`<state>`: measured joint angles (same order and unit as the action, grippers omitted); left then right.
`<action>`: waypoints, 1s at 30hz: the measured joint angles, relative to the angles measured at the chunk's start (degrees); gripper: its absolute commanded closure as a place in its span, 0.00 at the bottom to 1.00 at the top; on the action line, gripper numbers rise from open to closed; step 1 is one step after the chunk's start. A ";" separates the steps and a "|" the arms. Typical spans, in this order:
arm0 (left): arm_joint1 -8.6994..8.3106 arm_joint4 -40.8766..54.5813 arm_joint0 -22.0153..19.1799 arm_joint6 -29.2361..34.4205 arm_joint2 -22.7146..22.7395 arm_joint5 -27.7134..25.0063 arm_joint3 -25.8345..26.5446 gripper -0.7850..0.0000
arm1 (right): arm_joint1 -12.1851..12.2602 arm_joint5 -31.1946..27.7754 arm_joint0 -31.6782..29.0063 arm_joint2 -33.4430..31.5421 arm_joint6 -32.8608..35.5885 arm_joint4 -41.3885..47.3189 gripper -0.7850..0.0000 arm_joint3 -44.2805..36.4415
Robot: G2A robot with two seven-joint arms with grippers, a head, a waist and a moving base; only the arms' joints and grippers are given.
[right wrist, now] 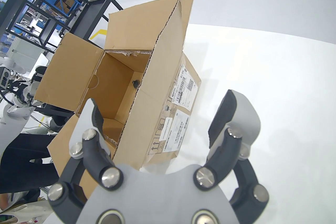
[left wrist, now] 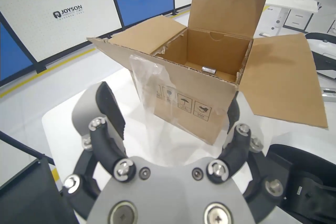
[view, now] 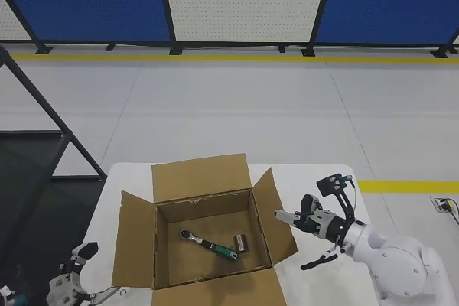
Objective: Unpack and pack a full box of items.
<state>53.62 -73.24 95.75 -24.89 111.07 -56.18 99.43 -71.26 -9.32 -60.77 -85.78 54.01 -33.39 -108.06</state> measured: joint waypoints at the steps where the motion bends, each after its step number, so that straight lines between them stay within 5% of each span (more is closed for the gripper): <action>1: 0.01 -0.47 -0.18 -0.36 -0.33 0.03 -0.15 0.00 | 0.07 -0.01 -0.08 -0.03 -0.09 0.08 0.00 -0.01; 11: -0.03 1.06 -0.80 -1.26 -1.81 -1.74 -0.74 0.00 | 0.75 0.25 -0.65 -0.09 -0.91 0.78 0.00 -0.12; 30: -0.07 -0.06 -5.82 1.25 -3.43 3.17 -2.37 0.00 | 2.10 -2.73 0.11 1.18 1.54 3.93 0.00 1.65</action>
<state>53.55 -73.29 89.93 -23.64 107.64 -53.01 97.06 -69.16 -12.05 -60.66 -84.61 55.55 -29.46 -106.40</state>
